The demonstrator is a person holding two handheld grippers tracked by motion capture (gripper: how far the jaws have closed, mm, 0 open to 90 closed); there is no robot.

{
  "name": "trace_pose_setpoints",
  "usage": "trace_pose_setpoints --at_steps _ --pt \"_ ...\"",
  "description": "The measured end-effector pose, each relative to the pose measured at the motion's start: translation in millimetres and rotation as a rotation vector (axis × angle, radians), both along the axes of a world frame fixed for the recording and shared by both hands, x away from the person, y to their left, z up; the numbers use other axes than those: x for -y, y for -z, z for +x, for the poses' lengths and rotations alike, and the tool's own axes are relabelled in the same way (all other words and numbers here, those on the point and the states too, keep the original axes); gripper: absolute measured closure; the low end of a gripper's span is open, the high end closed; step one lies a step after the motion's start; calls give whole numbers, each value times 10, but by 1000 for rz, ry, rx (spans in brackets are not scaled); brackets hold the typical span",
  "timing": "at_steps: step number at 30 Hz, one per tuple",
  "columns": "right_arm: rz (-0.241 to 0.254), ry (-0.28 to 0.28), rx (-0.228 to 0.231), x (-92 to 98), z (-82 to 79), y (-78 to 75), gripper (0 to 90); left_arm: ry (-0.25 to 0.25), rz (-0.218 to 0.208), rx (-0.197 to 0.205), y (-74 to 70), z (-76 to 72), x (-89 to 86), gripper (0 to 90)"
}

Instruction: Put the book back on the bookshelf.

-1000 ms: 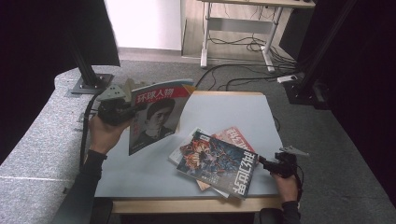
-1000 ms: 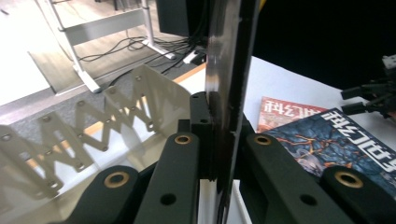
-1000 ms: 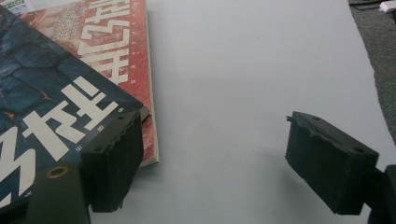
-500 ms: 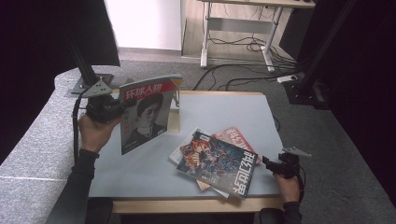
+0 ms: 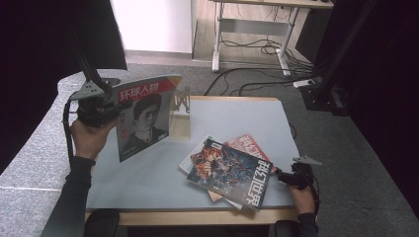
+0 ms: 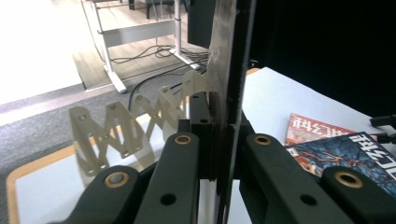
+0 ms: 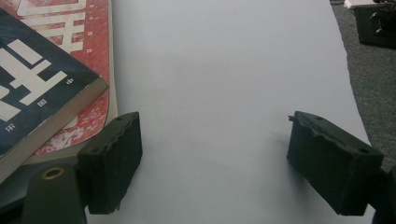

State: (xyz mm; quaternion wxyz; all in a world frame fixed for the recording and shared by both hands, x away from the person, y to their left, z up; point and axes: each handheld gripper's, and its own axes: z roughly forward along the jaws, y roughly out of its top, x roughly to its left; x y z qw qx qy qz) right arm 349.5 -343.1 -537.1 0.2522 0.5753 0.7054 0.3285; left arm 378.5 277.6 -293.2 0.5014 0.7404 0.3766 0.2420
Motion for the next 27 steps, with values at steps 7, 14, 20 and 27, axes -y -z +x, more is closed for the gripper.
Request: trace_pose_setpoints --at_steps 7,14,20,27 --pt "2 6 9 -3 0 12 161 -49 -3 -5 -15 17 -149 869" --pt "4 7 14 -3 -2 17 160 -93 -7 -13 -17 15 -305 869" --pt "5 7 16 -2 -3 19 159 -134 -21 -19 -1 -1 -462 869" --pt "5 7 16 -2 -5 21 159 -174 -33 -29 60 52 -554 869"
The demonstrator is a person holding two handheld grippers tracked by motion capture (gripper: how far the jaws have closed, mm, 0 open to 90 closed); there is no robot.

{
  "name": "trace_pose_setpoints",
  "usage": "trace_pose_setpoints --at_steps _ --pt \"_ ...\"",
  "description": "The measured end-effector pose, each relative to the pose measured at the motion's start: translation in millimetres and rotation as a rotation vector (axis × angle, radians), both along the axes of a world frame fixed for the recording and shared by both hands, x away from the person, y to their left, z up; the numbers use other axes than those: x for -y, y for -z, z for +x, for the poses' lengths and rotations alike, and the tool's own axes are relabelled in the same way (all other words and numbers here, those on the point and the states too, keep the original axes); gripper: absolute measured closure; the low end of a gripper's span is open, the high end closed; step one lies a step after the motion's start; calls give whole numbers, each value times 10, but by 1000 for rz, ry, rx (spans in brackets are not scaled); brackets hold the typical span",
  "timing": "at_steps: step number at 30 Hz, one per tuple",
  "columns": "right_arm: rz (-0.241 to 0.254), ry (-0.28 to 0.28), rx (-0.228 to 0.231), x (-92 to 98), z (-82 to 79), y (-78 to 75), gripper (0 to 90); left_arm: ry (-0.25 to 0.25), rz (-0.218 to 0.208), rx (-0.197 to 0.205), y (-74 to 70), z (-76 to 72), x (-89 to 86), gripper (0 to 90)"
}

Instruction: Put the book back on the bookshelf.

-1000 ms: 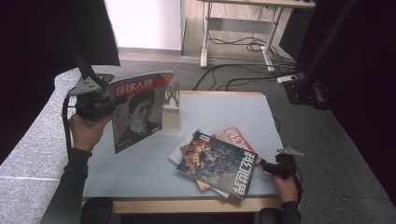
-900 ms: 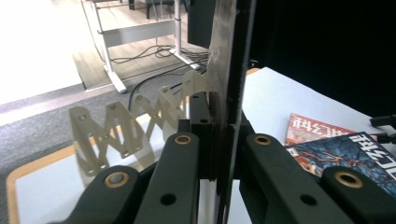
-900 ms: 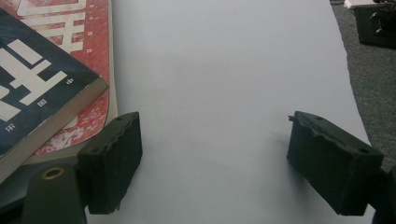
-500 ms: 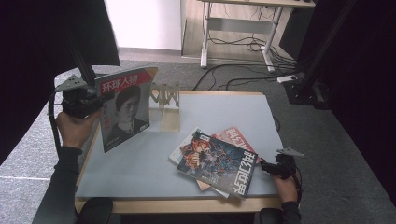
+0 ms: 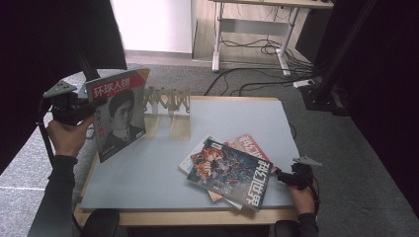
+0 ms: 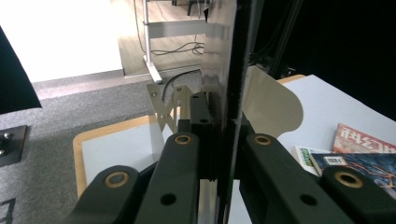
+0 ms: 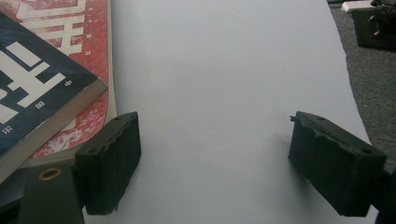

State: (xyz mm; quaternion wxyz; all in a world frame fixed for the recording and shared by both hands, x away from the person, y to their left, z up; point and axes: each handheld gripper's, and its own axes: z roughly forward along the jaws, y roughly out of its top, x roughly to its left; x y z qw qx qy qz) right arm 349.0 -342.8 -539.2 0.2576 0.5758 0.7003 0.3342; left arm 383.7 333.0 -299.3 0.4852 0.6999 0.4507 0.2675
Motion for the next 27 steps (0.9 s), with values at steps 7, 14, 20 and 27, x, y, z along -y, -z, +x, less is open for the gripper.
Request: trace_pose_setpoints --at_steps 7,14,20,27 --pt "0 -1 1 1 0 1 158 -14 -13 2 63 102 45 868" --pt "1 -1 2 2 1 2 158 -30 -21 10 88 228 104 868" --pt "1 -1 3 2 1 3 158 -50 -31 24 113 346 137 868" --pt "1 -1 3 2 2 3 158 -76 -43 44 171 476 164 868"
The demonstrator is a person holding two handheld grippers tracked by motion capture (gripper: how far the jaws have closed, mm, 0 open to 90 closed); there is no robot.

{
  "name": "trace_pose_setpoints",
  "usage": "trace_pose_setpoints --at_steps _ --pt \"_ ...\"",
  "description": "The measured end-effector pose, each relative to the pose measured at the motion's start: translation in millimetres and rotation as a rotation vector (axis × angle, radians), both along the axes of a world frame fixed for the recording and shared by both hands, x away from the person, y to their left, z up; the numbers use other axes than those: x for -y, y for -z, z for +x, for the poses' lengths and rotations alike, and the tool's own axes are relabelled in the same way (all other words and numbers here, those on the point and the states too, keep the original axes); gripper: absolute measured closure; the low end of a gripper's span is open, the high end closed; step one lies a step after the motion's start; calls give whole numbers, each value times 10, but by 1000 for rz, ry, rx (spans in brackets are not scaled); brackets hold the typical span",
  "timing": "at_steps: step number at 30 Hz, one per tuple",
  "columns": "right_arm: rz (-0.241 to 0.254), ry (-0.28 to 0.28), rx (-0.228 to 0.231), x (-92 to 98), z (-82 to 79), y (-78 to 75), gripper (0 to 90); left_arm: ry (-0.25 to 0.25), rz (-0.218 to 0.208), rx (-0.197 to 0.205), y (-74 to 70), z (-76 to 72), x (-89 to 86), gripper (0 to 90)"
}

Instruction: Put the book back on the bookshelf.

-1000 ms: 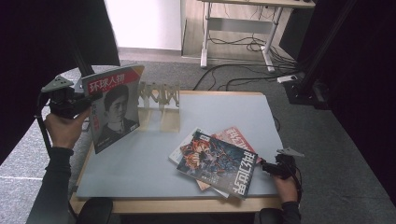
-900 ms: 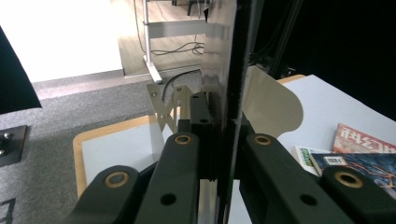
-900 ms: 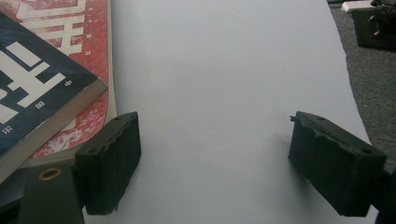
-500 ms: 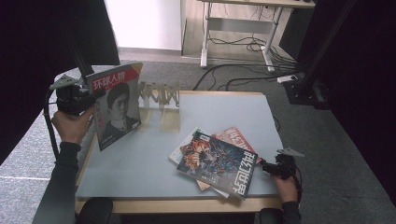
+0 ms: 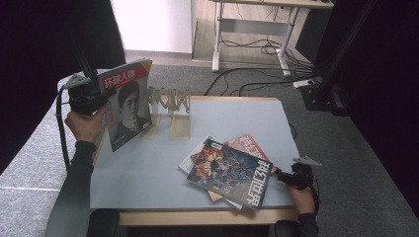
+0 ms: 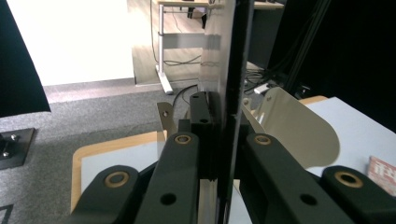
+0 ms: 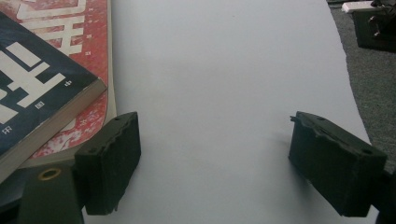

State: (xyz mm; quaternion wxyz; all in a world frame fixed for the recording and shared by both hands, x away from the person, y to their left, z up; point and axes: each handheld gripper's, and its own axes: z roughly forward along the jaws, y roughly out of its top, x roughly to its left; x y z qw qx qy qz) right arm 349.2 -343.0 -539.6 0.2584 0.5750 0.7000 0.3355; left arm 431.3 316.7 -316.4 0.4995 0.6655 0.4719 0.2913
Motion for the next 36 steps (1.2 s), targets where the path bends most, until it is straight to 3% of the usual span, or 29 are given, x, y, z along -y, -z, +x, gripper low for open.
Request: trace_pose_setpoints --at_steps 6,10,15,22,34,36 --pt "0 0 1 0 0 1 157 -12 4 21 103 82 19 868" --pt "1 0 0 0 -1 1 157 -7 10 10 200 103 -5 868" --pt "0 -1 0 0 -1 1 157 7 2 -2 215 70 -78 866" --pt "0 -1 1 0 -2 2 157 39 21 -69 207 18 -189 862" --pt "1 0 1 0 -3 2 157 54 124 -175 184 -73 -249 854" --pt "1 0 1 0 -3 3 157 59 116 -186 194 -79 -265 853"
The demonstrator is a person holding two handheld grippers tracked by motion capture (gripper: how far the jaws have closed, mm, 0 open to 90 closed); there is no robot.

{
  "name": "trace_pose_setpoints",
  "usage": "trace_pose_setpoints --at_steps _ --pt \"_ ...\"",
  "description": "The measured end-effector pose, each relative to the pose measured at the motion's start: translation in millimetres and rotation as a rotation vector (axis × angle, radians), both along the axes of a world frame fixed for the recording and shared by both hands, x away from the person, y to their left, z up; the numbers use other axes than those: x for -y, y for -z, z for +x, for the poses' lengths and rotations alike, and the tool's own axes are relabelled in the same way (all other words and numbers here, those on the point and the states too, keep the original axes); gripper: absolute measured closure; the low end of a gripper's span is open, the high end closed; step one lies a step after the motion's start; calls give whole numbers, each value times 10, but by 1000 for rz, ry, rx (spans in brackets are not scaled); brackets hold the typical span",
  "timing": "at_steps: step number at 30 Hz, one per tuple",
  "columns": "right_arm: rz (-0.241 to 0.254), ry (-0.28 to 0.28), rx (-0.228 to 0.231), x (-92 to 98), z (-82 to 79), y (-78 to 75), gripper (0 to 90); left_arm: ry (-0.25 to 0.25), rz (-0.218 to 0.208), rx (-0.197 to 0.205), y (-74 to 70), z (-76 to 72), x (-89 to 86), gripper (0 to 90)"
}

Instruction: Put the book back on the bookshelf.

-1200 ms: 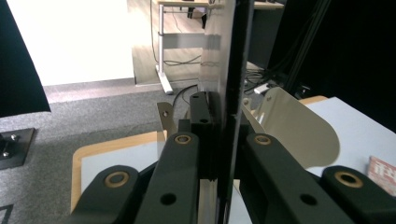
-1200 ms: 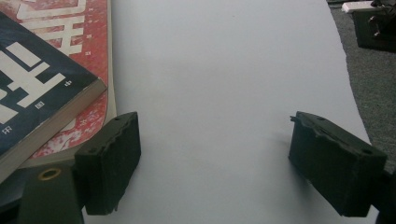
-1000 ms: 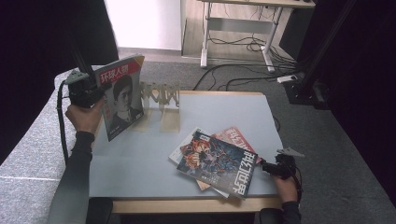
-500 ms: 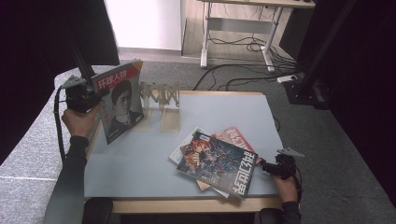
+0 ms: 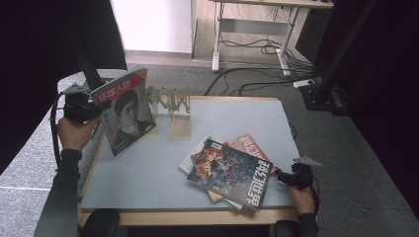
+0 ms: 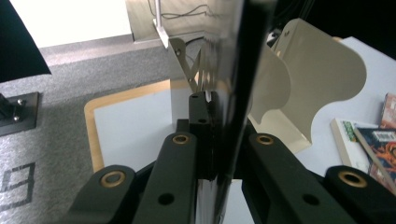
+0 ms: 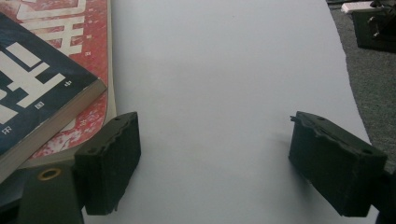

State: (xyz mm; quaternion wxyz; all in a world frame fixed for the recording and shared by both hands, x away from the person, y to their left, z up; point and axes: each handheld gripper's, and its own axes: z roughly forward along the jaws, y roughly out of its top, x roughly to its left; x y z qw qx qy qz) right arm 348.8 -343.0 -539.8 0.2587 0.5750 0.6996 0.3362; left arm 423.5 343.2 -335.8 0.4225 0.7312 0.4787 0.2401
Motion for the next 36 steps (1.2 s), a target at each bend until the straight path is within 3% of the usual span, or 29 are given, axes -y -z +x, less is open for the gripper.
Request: trace_pose_setpoints --at_steps 10,13,20,30,36 --pt "1 1 1 -1 -1 1 157 -7 12 -60 8 13 -31 818" --pt "1 1 1 0 -2 1 157 -15 9 -64 -3 19 -23 844" --pt "1 1 1 0 -1 1 157 -65 -15 -7 -7 30 5 869" --pt "2 0 2 1 -2 2 157 -111 -94 51 -38 142 82 871" --pt "2 -1 2 2 -1 2 157 -141 -100 92 -47 191 129 871"
